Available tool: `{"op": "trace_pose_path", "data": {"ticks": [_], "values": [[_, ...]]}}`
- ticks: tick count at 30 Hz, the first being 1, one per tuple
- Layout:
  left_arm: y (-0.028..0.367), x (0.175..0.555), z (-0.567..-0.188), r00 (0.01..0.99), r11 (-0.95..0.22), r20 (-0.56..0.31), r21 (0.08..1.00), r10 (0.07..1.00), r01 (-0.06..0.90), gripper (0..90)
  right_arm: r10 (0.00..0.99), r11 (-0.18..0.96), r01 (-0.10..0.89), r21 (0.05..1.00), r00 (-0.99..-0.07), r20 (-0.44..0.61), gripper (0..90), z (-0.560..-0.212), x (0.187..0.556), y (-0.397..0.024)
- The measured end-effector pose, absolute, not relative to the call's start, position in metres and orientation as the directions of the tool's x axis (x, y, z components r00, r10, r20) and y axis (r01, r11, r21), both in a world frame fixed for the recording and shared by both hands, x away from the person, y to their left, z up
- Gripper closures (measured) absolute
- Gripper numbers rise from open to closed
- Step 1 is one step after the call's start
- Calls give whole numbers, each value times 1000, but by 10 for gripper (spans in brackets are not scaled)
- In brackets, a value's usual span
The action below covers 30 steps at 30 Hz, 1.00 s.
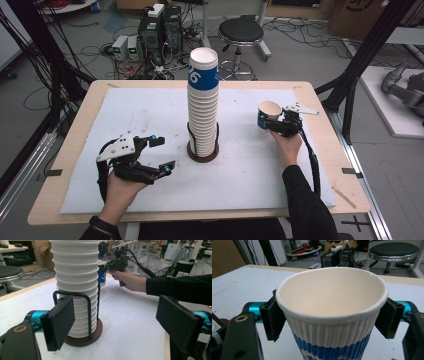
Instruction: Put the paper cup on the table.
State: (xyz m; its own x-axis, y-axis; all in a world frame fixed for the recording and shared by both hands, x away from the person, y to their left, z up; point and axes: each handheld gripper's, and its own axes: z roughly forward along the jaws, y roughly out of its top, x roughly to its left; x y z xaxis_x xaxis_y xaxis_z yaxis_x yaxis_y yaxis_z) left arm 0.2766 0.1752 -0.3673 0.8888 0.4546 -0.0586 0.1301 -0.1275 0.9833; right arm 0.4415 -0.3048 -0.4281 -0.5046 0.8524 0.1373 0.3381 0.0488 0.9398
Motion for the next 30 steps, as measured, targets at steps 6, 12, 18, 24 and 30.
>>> {"op": "trace_pose_path", "data": {"ticks": [6,12,18,24,30], "values": [[175,277,-368,888,-135,-55,982,457,130,157,854,64,368,928,-501,140,226,-437,446,-304],[174,277,-369,885,-134,-59,982,462,135,157,860,77,365,928,-496,124,213,-438,447,-301],[174,276,-369,886,-134,-59,982,460,135,157,864,76,399,914,-484,140,188,-437,446,-304],[173,276,-369,887,-142,-52,981,460,131,157,859,107,436,894,-493,138,181,-435,444,-306],[173,276,-368,885,-139,-55,981,461,133,157,872,145,469,871,-477,112,157,-435,441,-304]]}}
